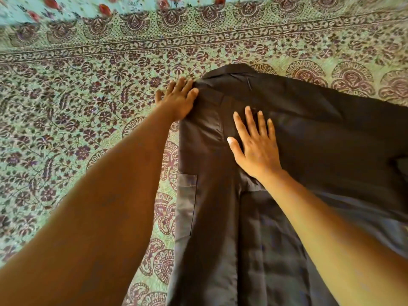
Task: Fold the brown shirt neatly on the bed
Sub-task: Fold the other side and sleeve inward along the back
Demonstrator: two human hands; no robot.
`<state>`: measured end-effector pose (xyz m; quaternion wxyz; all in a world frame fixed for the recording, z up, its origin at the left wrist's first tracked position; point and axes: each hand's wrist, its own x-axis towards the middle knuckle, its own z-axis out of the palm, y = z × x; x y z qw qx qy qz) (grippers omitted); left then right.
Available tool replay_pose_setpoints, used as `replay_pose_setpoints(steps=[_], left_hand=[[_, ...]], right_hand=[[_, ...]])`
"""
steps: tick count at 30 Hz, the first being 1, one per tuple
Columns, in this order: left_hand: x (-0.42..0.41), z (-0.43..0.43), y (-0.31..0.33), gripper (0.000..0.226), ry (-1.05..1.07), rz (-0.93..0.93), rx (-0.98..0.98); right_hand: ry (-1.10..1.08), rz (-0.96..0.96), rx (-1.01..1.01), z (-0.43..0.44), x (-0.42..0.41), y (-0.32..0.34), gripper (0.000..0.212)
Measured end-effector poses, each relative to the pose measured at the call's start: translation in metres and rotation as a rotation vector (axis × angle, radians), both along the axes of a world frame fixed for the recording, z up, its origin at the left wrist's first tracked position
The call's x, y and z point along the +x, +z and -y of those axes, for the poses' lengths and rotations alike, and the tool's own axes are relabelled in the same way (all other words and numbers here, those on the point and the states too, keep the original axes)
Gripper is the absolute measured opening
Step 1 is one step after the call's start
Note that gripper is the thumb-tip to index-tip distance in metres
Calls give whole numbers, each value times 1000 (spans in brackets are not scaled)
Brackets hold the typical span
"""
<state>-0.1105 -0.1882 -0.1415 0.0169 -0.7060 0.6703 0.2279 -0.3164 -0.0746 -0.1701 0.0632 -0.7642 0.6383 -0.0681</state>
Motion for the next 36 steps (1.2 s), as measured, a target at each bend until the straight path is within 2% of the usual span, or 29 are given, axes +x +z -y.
replay_pose_setpoints(steps=[4,6,9,12,15,17,21,23,25,28,30,32,34,36], left_hand=[[-15,-41,18,49,161,-204,-192],[-32,-83,20,53,56,-249,-296],[-45,-135,7,60,-224,-128,-291],[-29,-144,-17,59,-324,28,-275],[-18,-127,-21,56,-258,59,-277],[-17,-112,-14,50,-176,-29,-290],[-7,-73,13,38,144,-185,-523],[-1,-47,23,53,181,-210,-506],[3,-21,30,61,91,-207,-442],[5,10,36,53,-99,-75,-245],[7,26,39,51,-177,73,-152],[11,35,41,43,-234,132,-136],[15,40,43,29,-322,65,-121],[16,41,45,26,-311,-79,-137]], right_hand=[[-9,-6,11,-1,1,0,65],[-18,37,27,2,1,3,66],[16,212,6,6,-11,11,60],[143,70,-7,4,-26,6,57],[159,-6,6,1,-29,4,57],[146,6,-1,0,-26,7,57],[-9,165,-160,10,-16,21,42],[-85,225,-179,25,-7,25,41],[-125,286,-85,46,4,30,47],[-189,393,21,71,14,34,42],[-212,459,-38,75,13,33,28],[-229,510,-118,68,5,31,25],[-242,510,-142,59,-5,27,25],[-233,498,-168,53,-10,23,27]])
